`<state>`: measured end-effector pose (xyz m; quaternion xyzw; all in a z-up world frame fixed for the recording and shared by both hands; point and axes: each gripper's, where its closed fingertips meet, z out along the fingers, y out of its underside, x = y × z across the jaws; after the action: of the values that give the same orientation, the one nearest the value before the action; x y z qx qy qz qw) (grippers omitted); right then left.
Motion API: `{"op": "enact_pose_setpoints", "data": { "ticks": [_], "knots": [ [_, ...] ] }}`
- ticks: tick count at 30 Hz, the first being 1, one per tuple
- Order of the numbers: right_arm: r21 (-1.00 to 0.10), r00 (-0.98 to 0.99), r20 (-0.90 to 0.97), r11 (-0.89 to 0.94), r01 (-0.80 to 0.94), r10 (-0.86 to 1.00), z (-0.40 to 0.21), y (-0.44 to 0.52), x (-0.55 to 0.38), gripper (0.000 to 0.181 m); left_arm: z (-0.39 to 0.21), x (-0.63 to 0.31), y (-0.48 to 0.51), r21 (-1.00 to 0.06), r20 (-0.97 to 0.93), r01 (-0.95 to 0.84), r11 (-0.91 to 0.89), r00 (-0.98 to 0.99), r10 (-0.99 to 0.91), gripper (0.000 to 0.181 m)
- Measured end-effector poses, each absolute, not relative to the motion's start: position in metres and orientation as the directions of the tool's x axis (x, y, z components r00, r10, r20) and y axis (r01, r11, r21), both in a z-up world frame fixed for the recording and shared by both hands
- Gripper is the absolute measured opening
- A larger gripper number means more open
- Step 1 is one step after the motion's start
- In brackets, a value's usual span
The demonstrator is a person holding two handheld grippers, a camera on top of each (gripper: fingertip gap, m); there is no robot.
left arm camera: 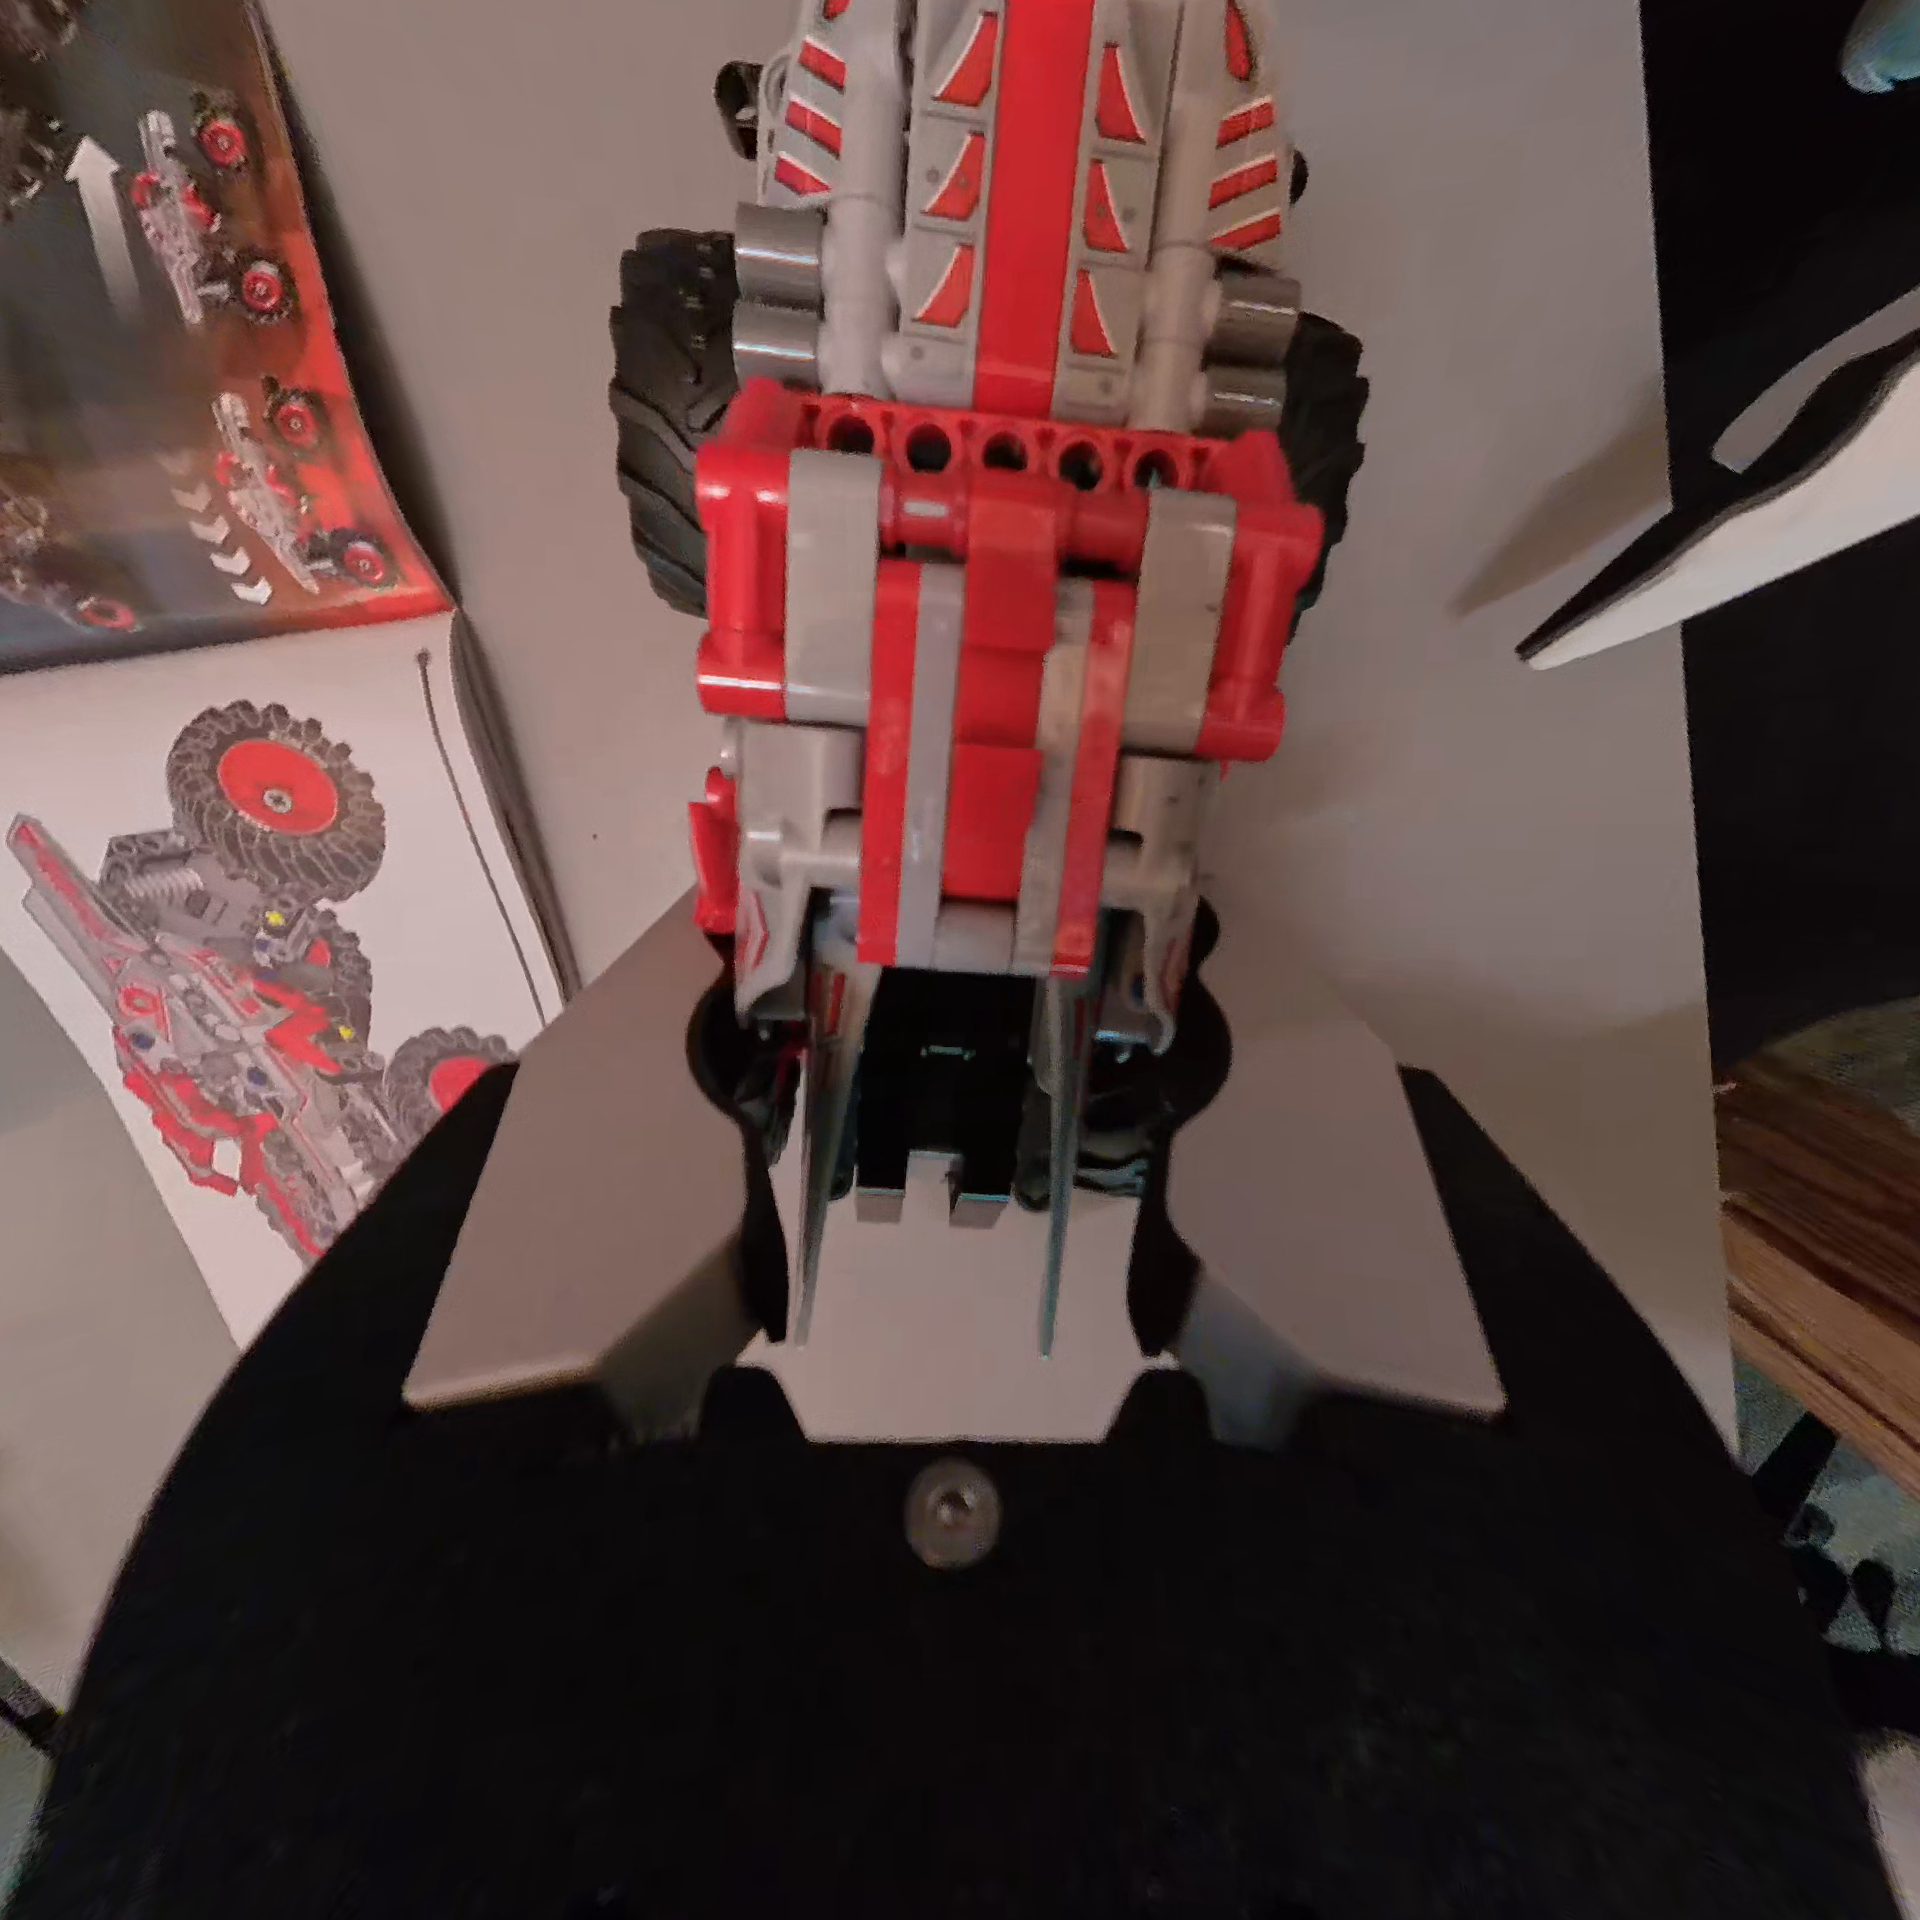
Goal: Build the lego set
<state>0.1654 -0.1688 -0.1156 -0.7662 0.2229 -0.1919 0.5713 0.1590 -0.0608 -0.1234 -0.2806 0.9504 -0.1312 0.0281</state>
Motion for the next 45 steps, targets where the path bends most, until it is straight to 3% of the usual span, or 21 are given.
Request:
{"op": "enact_pose_setpoints", "data": {
  "ticks": [10, 15, 20, 25, 29, 33, 45],
  "knots": [
    [-0.966, 0.839, 0.034, -0.232, -0.111, -0.544, -0.11, -0.166, 0.167, 0.135, -0.123, 0.138, -0.028, -0.25, 0.068, -0.807, 0.536, -0.566, -0.821, 0.076],
    [-0.965, 0.851, 0.035, -0.241, -0.108, -0.524, -0.112, -0.161, 0.162, 0.135, -0.113, 0.136, -0.02, -0.32, 0.004, -0.763, 0.562, -0.595, -0.804, 0.076],
    [-0.967, 0.848, 0.036, -0.232, -0.104, -0.529, -0.11, -0.162, 0.164, 0.134, -0.063, 0.154, -0.035, -0.516, -0.05, -0.663, 0.541, -0.608, -0.793, 0.079],
    [-0.968, 0.85, 0.024, -0.225, -0.111, -0.527, -0.11, -0.162, 0.164, 0.134, -0.081, 0.158, -0.04, -0.439, -0.085, -0.685, 0.582, -0.613, -0.786, 0.078],
    [-0.97, 0.85, 0.028, -0.218, -0.103, -0.526, -0.109, -0.163, 0.165, 0.134, -0.089, 0.172, -0.044, -0.466, -0.152, -0.656, 0.594, -0.602, -0.784, 0.065],
    [-0.969, 0.858, 0.025, -0.223, -0.105, -0.514, -0.112, -0.161, 0.165, 0.134, -0.088, 0.18, -0.049, -0.523, -0.148, -0.638, 0.566, -0.586, -0.796, 0.064],
    [-0.977, 0.872, 0.031, -0.201, -0.077, -0.488, -0.104, -0.161, 0.171, 0.133, -0.082, 0.172, -0.042, -0.511, -0.216, -0.624, 0.591, -0.572, -0.791, 0.063]
  ]
}}
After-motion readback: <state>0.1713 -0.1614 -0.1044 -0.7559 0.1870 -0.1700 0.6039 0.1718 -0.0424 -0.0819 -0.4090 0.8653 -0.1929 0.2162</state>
